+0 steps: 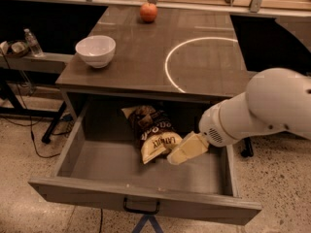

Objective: Pick brown chip bag from top drawer and place on counter

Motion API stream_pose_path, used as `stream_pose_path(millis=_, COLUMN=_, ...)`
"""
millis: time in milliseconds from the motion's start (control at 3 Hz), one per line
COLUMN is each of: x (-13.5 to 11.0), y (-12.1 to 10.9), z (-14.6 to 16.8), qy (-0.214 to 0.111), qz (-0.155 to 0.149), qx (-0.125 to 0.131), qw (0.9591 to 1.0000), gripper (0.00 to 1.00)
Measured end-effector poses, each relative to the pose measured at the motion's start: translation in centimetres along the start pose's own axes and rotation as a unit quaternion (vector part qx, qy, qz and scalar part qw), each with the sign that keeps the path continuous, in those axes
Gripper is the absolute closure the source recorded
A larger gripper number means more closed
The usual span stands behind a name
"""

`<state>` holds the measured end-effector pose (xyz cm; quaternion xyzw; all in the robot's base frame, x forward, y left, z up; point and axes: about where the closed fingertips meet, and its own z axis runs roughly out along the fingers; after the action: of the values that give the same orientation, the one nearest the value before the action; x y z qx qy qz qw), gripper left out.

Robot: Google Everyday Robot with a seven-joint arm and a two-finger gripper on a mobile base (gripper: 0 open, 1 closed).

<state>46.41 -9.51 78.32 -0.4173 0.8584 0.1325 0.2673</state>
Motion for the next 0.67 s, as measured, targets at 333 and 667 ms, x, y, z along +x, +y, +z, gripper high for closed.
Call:
stream_pose_path(millis=333, x=-0.4, y=-1.0, z=6.5, qy=-0.03, qz=0.036, qx=-0.008, qw=0.9988, gripper=0.0)
stream_pose_path(millis=667, x=-0.8, y=-1.6, z=9.9, qy=-0.046, qz=0.055, qx=-0.016, qw=0.9973, gripper=0.0)
